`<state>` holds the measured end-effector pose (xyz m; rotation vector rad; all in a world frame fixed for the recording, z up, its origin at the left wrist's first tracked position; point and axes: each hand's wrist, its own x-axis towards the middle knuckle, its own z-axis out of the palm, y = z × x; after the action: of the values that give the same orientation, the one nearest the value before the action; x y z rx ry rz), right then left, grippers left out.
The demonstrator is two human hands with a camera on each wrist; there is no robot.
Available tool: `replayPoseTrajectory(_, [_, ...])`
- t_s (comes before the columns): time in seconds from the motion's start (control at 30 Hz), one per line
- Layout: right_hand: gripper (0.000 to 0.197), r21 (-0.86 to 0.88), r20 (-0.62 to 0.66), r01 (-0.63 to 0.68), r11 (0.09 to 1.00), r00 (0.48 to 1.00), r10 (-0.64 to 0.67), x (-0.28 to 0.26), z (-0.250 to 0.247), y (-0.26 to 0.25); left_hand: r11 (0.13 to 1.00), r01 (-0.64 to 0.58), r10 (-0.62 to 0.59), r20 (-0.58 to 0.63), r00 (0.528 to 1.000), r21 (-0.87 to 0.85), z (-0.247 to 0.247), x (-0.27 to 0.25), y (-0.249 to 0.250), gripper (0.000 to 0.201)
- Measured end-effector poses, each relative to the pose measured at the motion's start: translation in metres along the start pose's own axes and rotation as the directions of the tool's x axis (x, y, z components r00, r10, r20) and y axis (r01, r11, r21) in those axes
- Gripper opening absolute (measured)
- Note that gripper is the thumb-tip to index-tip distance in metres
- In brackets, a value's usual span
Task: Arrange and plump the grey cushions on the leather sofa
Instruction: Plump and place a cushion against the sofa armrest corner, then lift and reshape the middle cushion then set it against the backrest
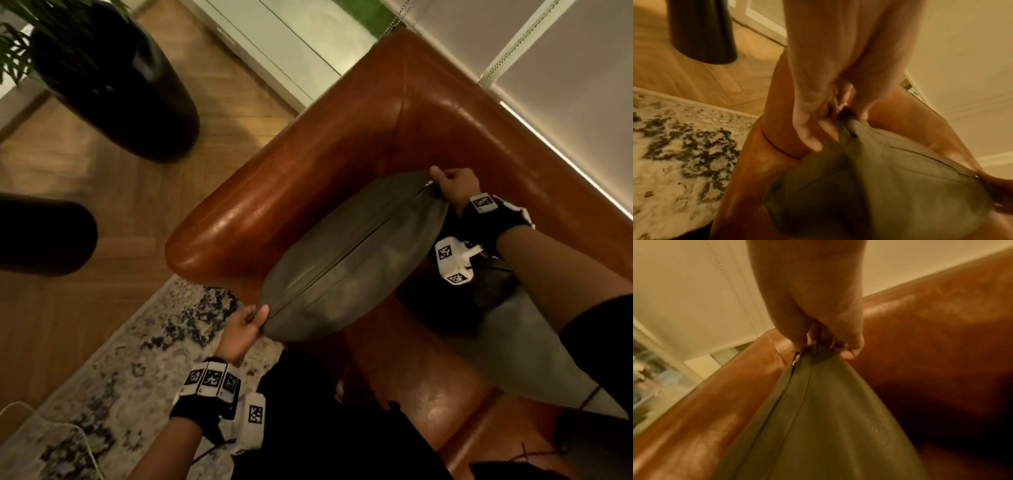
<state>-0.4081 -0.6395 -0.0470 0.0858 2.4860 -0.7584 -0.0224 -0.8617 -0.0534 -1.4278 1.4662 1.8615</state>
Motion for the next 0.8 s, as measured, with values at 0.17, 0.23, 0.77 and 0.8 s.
replayPoseTrajectory(0.17, [0.047, 0.015, -0.076, -0.003, 1.0, 0.997, 0.004, 0.015, -0.005, -0.014, 0.985, 0.051, -0.045, 0.037, 0.998, -0.167, 0.0, 0.007, 0.01, 0.031])
replayPoseTrajectory(0.23, [0.046, -0.072, -0.048, -0.039, 0.997, 0.998, 0.036, 0.023, 0.0, -0.026, 0.986, 0.048, -0.055, -0.04, 0.998, -0.158, -0.003, 0.022, 0.018, 0.032])
replayPoseTrajectory(0.77, [0.05, -0.12, -0.121, 0.244, 0.962, 0.958, -0.258, -0.058, -0.065, 0.07, 0.485, -0.546, 0.751, -0.005, 0.66, 0.683, 0.068, 0.0, 0.079, 0.039])
replayPoseTrajectory(0.8, [0.047, -0.111, -0.173, 0.235, 0.966, 0.952, -0.252, -0.07, -0.081, 0.094, 0.421, -0.601, 0.768, 0.085, 0.635, 0.679, 0.09, 0.003, 0.089, 0.036])
